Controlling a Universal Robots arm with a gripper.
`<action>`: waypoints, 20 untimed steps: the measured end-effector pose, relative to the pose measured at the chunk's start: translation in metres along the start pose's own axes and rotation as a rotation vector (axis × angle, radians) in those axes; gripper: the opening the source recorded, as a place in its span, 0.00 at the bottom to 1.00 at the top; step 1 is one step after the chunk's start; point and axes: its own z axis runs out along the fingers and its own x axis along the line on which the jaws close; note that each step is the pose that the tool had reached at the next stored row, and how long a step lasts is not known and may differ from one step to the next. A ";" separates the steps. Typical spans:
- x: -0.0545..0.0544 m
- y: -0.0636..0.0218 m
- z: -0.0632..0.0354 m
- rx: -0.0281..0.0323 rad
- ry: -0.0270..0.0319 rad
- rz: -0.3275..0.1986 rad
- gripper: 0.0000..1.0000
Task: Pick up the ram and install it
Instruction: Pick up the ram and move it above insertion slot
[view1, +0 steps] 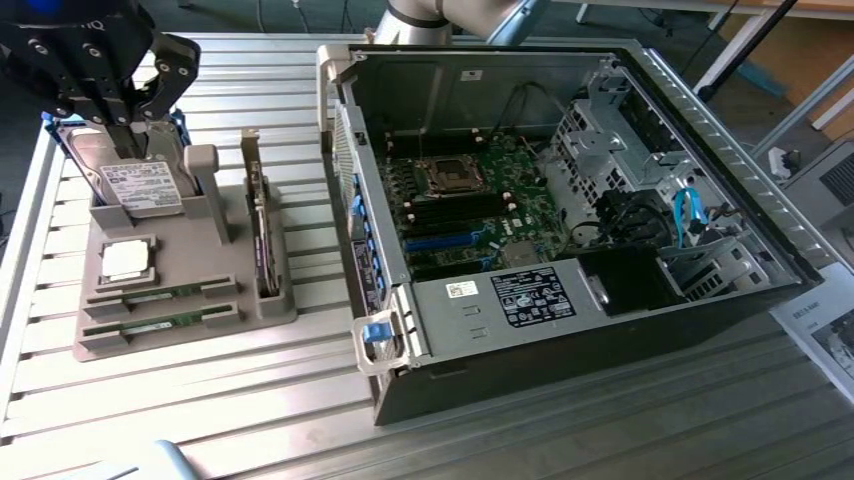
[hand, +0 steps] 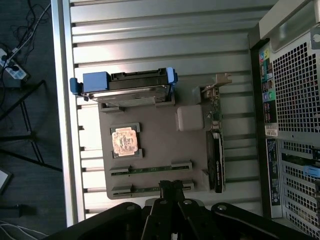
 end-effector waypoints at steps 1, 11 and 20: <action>0.000 0.0000 0.0000 0.0000 0.0000 0.000 0.11; 0.000 -0.0046 -0.0002 0.0000 0.0000 0.000 0.11; 0.000 -0.0124 -0.0005 0.0000 0.0000 0.000 0.11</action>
